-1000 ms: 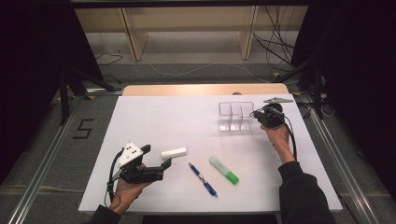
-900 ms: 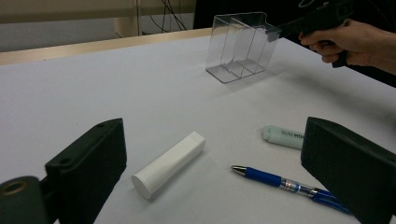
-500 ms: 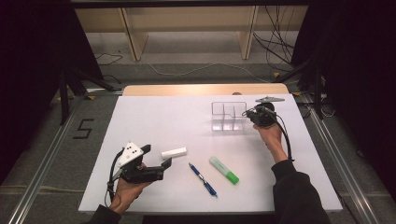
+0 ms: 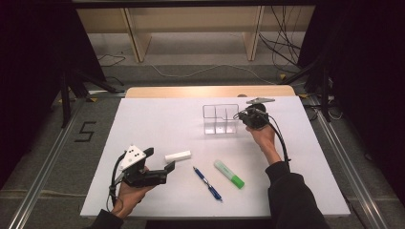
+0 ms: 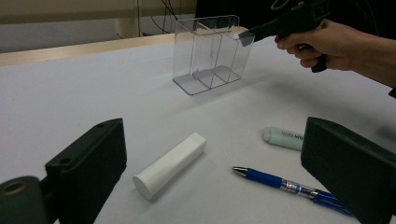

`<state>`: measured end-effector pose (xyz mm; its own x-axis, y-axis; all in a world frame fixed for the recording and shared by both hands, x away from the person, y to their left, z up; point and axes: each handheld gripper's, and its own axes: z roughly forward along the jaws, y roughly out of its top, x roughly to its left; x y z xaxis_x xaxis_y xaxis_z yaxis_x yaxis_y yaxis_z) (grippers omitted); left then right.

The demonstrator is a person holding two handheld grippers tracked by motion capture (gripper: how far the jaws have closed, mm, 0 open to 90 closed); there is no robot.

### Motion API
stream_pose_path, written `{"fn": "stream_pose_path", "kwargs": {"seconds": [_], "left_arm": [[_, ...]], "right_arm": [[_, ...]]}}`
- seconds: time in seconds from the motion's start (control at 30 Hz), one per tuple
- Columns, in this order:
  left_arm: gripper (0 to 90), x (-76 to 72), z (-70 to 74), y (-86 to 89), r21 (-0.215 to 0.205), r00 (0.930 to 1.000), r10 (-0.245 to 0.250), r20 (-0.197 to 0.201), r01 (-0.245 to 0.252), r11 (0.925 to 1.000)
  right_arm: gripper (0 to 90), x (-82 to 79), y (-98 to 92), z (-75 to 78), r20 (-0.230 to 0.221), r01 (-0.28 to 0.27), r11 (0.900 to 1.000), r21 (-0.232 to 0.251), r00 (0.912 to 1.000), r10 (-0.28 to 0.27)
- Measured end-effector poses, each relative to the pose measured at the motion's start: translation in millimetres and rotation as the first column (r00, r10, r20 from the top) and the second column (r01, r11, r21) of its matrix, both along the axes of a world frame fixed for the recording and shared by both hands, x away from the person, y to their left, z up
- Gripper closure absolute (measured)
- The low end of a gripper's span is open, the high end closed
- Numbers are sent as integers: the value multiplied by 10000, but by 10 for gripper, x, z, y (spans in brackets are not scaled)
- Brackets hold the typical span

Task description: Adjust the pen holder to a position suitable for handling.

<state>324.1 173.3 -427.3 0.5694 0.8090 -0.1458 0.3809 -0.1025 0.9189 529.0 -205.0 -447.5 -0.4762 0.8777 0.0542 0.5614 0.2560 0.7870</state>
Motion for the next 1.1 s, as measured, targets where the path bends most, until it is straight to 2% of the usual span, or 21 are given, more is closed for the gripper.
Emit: {"fn": "stream_pose_path", "kwargs": {"seconds": [0.37,0.5,0.67,0.77,1.1], "left_arm": [[63,-2,5,4,-13,10000,17,-4,-17,10000],[64,-7,7,8,-75,10000,26,16,-26,10000],[64,-7,8,6,-131,10000,71,23,-71,9999],[64,-5,8,7,-110,10000,52,10,-52,9999],[64,-5,3,12,-131,9999,102,-1,-102,9999]], "right_arm": [[900,5,125,-16,-33,-122,9999,18,9999,122],[900,-19,172,-36,-75,-169,9998,-121,9998,168],[900,-57,199,-54,-214,-196,9998,-74,9996,194],[900,-95,233,-48,-185,-267,9995,-170,9995,263],[900,-235,256,-1,-209,-424,9991,-65,9989,423]]}}
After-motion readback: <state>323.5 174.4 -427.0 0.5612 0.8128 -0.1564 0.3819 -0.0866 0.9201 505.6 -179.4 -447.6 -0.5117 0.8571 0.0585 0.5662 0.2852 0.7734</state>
